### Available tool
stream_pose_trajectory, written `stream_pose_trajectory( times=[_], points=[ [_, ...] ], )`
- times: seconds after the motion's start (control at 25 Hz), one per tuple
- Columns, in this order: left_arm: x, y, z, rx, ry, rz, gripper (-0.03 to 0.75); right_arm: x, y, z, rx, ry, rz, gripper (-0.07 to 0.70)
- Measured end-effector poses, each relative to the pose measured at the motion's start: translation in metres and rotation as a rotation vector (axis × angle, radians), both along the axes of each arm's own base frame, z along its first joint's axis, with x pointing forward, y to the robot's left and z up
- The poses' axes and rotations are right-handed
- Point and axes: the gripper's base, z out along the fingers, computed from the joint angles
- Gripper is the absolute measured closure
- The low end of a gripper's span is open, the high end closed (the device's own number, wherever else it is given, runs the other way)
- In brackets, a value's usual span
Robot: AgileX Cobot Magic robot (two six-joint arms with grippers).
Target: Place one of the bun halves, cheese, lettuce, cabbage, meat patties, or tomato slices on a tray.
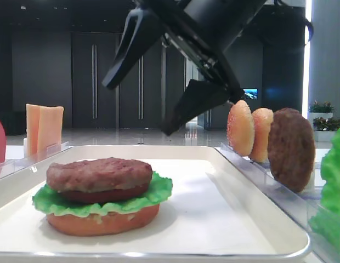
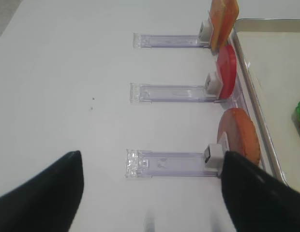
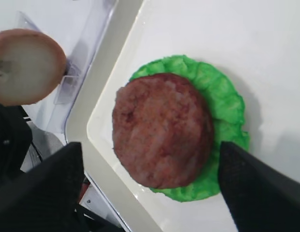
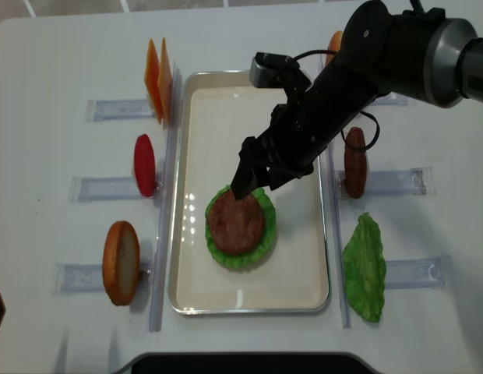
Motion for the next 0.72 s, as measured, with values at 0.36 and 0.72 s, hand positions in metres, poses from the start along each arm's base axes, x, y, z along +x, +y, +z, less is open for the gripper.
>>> stream_pose_trajectory(
  times=[0.36,0.72],
  points=[
    [0.000,0.000,0.000,0.000,0.000,0.000,0.024,-0.001,-0.044,0.050,-0.092,-0.118,-0.083,0.087],
    [0.000,0.000,0.000,0.000,0.000,0.000,0.024,0.007,-0.129,0.078,-0.349,-0.138,-0.316,0.085]
  ],
)
